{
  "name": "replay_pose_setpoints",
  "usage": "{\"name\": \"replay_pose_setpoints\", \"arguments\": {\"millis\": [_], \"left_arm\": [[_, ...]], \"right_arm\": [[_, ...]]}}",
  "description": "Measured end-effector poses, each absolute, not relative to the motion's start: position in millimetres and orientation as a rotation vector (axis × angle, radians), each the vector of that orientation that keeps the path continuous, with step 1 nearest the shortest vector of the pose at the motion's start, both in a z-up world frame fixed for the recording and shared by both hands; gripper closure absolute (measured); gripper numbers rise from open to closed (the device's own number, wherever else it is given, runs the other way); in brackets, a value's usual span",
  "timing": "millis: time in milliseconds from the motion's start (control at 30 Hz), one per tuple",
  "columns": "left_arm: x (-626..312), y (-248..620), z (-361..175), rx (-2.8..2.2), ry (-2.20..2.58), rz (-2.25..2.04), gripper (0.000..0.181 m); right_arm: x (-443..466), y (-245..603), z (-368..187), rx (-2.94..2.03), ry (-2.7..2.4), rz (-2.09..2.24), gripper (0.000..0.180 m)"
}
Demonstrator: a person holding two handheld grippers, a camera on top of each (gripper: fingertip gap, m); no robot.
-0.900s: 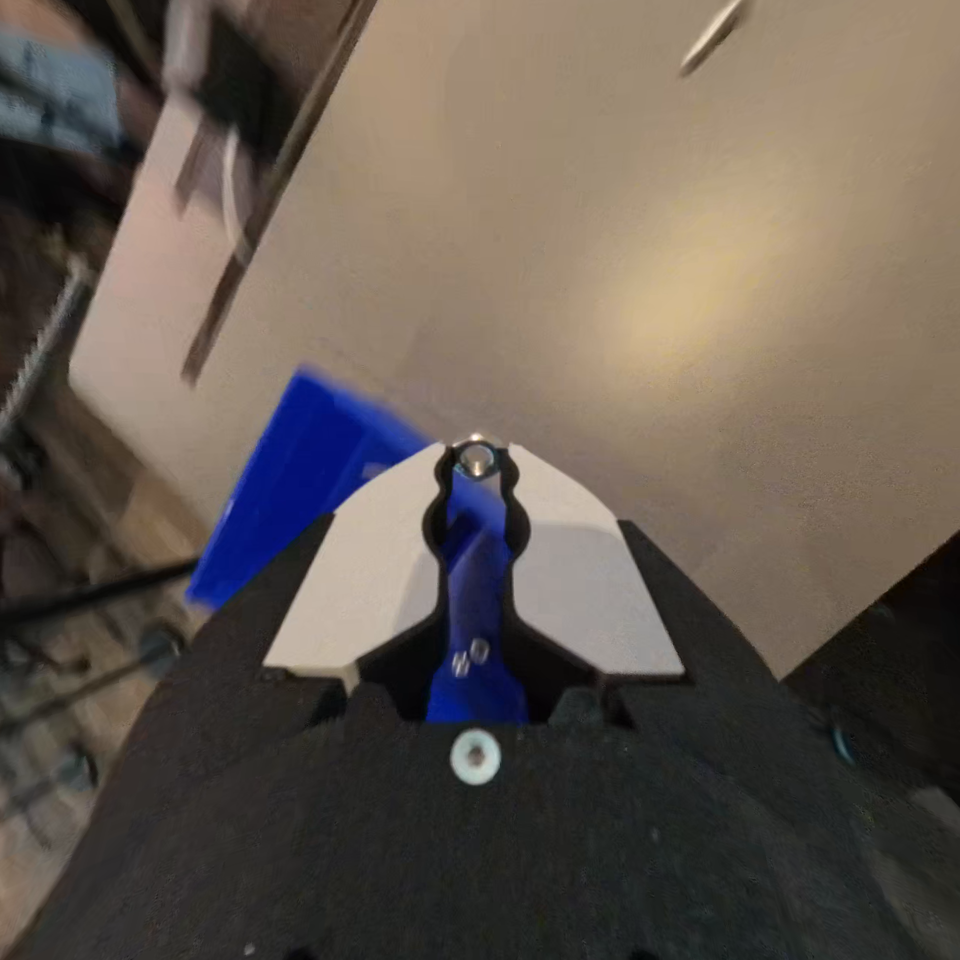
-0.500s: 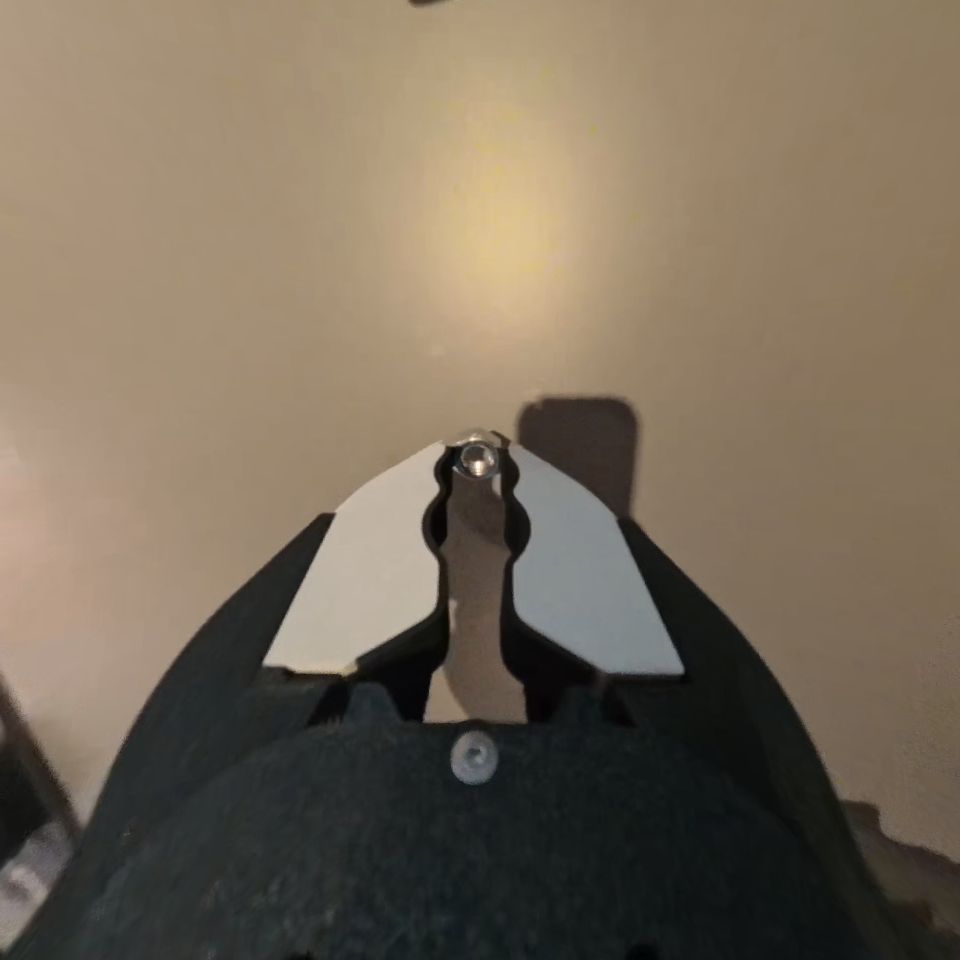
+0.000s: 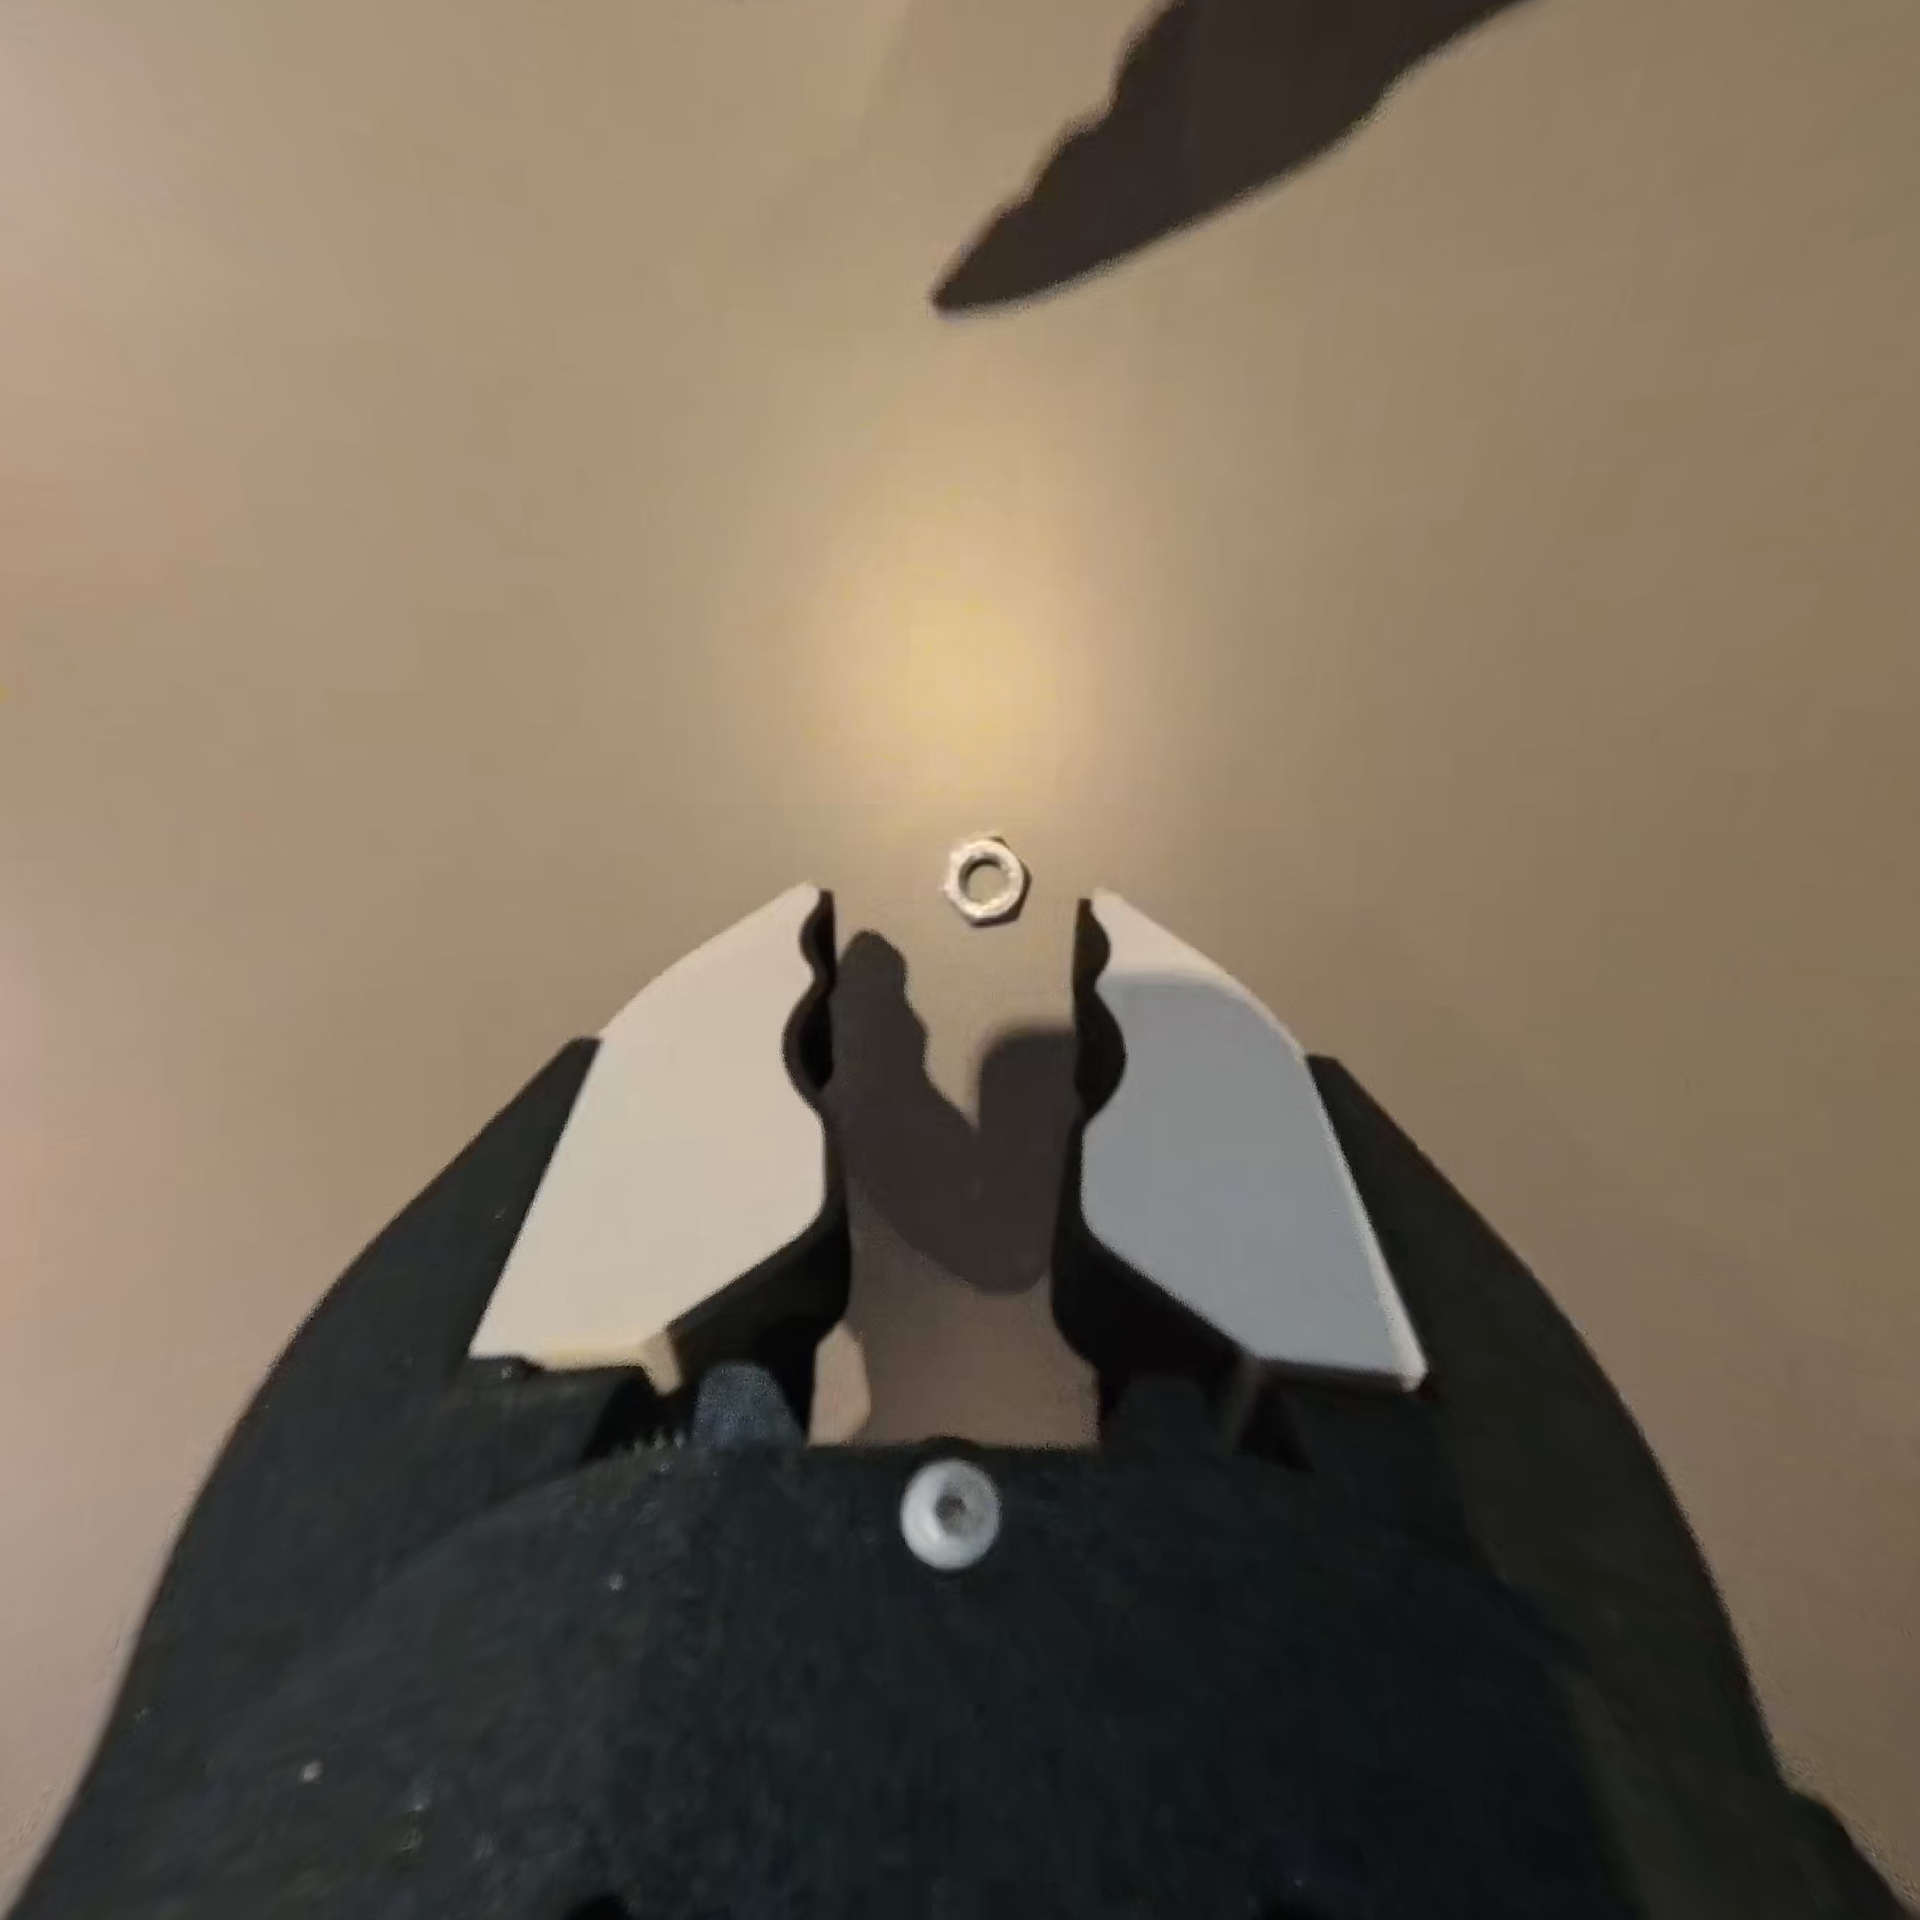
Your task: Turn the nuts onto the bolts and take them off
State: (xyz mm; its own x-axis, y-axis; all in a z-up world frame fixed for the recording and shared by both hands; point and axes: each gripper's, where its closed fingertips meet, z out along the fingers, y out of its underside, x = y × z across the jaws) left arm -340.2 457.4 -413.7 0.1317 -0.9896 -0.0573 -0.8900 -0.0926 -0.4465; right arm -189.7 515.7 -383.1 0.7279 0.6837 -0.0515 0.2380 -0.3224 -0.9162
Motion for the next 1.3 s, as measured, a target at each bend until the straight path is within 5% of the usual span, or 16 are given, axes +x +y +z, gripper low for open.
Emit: {"name": "replay_pose_setpoints", "arguments": {"millis": [33,433,867,1300], "left_arm": [[-344,459,-402,-2.014,1.74,-0.409,0.133],[-473,472,-326,-1.647,0.779,-0.692,0.127],[-536,493,-330,-1.702,0.601,-0.625,0.125],[-532,494,-339,-1.739,0.648,-0.569,0.124]], "right_arm": [[-190,515,-383,-1.888,-0.716,0.538,0.111],[-276,500,-367,-1.821,-1.16,0.666,0.117],[-406,495,-399,-1.941,-2.024,0.473,0.143],[-438,494,-431,-1.961,-2.173,0.425,0.153]]}}
